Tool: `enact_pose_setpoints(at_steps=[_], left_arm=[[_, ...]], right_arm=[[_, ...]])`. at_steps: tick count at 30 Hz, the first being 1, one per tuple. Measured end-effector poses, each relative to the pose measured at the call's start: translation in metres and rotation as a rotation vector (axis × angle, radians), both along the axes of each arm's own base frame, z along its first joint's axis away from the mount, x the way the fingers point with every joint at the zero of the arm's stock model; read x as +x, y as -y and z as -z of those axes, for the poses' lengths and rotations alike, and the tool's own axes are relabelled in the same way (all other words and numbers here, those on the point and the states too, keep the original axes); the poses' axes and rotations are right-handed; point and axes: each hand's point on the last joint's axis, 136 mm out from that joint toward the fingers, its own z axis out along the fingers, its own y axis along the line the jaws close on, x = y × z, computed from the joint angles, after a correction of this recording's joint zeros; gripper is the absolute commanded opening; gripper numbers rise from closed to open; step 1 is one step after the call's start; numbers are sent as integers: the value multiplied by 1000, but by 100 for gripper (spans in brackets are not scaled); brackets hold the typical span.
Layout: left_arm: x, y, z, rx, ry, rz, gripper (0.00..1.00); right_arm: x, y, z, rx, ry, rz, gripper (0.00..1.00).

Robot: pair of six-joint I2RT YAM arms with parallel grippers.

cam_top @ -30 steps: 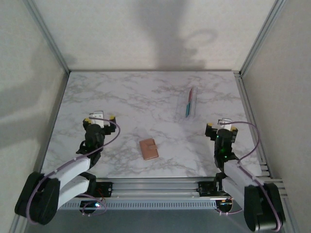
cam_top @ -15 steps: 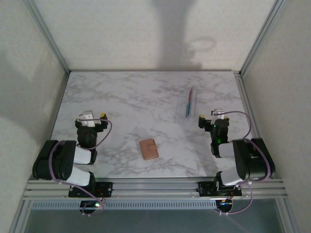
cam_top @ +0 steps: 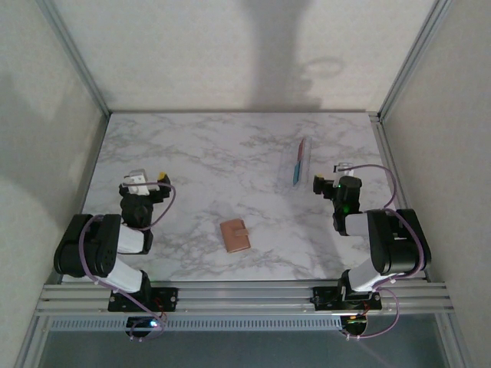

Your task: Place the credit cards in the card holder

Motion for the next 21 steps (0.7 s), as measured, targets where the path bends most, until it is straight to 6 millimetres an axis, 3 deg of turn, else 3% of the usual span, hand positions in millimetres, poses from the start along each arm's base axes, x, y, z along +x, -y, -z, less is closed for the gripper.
enact_pose_setpoints(at_steps=[21], left_arm=[[3,0,1,-11,-11,-2,100]], right_arm=[[-2,0,4,-1,-18,0,99]])
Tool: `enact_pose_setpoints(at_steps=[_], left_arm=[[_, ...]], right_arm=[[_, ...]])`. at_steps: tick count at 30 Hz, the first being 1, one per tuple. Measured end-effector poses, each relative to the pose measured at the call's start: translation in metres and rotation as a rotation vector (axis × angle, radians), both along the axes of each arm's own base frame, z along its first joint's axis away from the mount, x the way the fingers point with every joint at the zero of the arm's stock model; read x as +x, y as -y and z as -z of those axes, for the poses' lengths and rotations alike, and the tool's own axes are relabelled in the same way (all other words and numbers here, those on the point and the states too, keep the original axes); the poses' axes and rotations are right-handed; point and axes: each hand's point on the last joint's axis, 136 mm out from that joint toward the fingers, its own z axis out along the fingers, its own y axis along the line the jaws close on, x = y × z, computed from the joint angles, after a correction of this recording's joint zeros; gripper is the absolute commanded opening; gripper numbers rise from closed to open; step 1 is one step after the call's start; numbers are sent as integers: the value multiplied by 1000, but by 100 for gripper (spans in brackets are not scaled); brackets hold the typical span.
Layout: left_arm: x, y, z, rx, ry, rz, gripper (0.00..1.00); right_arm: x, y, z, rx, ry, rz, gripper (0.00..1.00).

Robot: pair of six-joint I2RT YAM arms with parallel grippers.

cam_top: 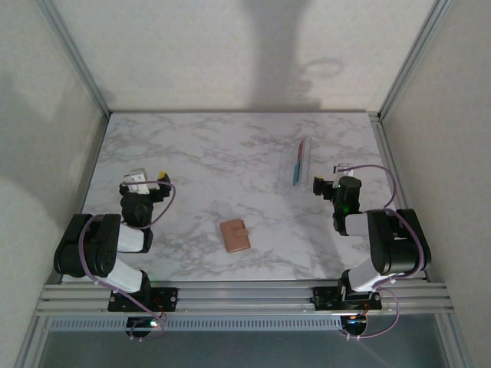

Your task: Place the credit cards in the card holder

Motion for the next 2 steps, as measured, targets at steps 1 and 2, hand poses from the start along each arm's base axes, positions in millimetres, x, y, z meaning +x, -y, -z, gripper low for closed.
enact_pose_setpoints(at_steps=[1,2], left_arm=[[0,0,0,0,0,0,99],[0,0,0,0,0,-1,100]], right_arm=[[0,0,0,0,0,0,99],[0,0,0,0,0,0,99]])
